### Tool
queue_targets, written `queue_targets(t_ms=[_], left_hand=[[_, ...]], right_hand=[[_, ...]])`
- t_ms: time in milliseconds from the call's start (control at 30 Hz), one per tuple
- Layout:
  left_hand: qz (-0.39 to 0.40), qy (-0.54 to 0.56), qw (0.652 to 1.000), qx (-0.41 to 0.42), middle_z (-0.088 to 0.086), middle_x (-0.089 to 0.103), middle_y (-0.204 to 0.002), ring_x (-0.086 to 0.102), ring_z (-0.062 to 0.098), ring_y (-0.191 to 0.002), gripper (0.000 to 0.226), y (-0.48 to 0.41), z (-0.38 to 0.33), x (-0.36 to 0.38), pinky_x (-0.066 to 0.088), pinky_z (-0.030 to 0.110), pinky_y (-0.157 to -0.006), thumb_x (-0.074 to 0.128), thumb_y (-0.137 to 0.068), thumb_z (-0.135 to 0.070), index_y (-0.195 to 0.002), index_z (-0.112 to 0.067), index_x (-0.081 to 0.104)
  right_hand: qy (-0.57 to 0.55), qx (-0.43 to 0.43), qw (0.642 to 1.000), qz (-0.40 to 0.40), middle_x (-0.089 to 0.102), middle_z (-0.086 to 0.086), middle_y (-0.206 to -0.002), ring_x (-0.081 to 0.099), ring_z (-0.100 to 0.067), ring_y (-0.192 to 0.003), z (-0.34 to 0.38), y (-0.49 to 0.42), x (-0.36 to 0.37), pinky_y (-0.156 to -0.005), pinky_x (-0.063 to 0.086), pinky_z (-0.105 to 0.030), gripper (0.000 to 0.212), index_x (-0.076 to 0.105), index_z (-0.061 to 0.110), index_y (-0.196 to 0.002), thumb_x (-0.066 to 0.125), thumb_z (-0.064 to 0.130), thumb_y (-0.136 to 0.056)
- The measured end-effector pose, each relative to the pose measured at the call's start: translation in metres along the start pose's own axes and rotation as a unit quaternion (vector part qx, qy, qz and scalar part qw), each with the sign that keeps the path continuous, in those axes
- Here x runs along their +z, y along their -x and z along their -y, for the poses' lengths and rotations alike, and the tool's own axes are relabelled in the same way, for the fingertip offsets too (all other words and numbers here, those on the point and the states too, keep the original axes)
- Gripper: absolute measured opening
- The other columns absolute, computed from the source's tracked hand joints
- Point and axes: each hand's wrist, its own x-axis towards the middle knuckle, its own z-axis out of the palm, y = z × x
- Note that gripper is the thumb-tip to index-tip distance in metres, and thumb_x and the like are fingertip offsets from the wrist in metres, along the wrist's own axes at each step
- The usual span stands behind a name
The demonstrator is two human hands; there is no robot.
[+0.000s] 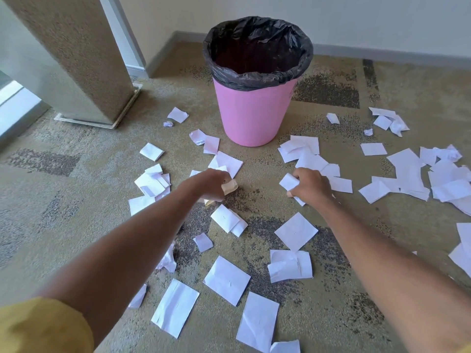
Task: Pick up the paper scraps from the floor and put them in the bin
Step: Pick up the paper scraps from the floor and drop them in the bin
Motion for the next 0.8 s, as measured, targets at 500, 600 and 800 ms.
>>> queue_targets(t_ms=[500, 600, 800], left_hand=[[0.015, -0.177, 0.976, 0.122, 0.012, 0.050, -0.137, 0.065, 0.027, -0.104, 0.096, 0.040, -0.008, 0.054, 0.057, 0.035, -0.067, 0.087, -0.082, -0.011, -0.159, -0.022, 0.030], [-0.033, -0.196, 0.971, 0.136, 0.010, 0.047, -0.135, 0.068, 0.026, -0.105, 0.088, 0.037, -0.001, 0.060, 0.065, 0.040, -0.074, 0.094, -0.077, -0.027, -0.149, -0.024, 0.042], [-0.070, -0.219, 0.967, 0.113, 0.011, 0.048, -0.126, 0.070, 0.029, -0.101, 0.059, 0.042, -0.007, 0.057, 0.065, 0.043, -0.074, 0.084, -0.082, -0.007, -0.133, -0.012, 0.054]], right_hand=[[0.138, -0.112, 0.934, 0.311, 0.064, 0.000, -0.119, 0.061, -0.027, -0.110, 0.010, 0.054, -0.013, -0.081, 0.048, -0.037, 0.058, 0.067, 0.021, -0.116, 0.097, 0.006, -0.069], [0.147, -0.153, 0.948, 0.238, 0.055, 0.004, -0.120, 0.053, -0.022, -0.112, -0.004, 0.063, -0.006, -0.080, 0.047, -0.037, 0.062, 0.061, 0.024, -0.108, 0.101, 0.013, -0.062], [0.148, -0.221, 0.952, 0.154, 0.041, 0.010, -0.123, 0.043, -0.015, -0.115, -0.029, 0.070, 0.006, -0.057, 0.027, -0.026, 0.078, 0.053, 0.027, -0.113, 0.104, 0.019, -0.054]])
